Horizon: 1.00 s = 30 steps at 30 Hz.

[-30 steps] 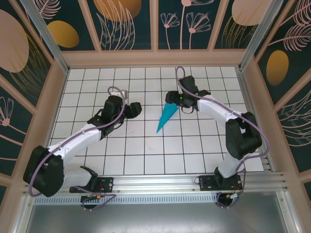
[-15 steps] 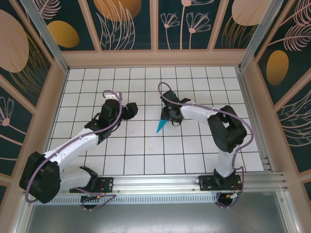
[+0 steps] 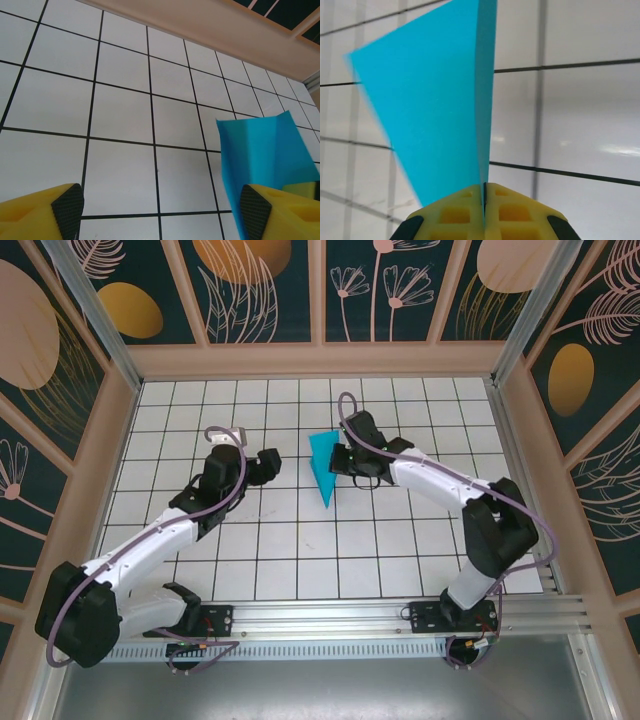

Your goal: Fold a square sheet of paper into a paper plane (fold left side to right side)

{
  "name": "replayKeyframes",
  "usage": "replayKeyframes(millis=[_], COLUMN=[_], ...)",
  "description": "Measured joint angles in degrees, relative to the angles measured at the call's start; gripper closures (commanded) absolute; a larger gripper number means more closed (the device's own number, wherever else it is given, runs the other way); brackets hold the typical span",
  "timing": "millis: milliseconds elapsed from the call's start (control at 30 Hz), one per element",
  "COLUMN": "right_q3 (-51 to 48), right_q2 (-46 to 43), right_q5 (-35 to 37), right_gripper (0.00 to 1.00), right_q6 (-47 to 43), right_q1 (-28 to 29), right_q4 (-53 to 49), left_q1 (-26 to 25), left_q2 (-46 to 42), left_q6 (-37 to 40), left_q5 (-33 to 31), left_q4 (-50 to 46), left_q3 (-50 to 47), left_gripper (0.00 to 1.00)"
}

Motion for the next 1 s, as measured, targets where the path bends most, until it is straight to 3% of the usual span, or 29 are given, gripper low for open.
replayKeyframes(millis=[300,500,567,667,833,1000], right_q3=[-12.79,-18.69,-18.49,-17.00,-12.15,-7.02], right_q2=[0.31,3.52,3.50,2.82,-3.32,-6.23], right_q5=[-16.13,-20.17,-18.78,-14.36,-5.16,0.68], right_gripper=[0.99,0.76,0.62,0.51,0.49,0.49], right_q6=[0.20,-2.78,-4.63,-7.41,-8.87,-7.61], right_q1=[-5.99,-12.11,-13.57,-13.75,-11.89,-4.83], right_q4=[11.50,12.87,11.23,6.97,-2.80,-6.97], left_q1=[0.00,0.00,0.00,0.00,0.00,0.00], left_q2=[-1.27,-1.49,-1.92,-2.82,-3.93,-4.81], left_q6=[-0.02,-0.04,-0.04,-0.04,-0.04,-0.02], left_q5=[-0.68,-1.14,-1.51,-1.99,-3.43,-4.96], left_q4=[-1.14,-1.95,-2.32,-2.58,-2.80,-2.91], left_q3=[0.00,0.00,0.00,0.00,0.00,0.00], left_gripper=[0.11,0.09,0.08,0.06,0.02,0.01])
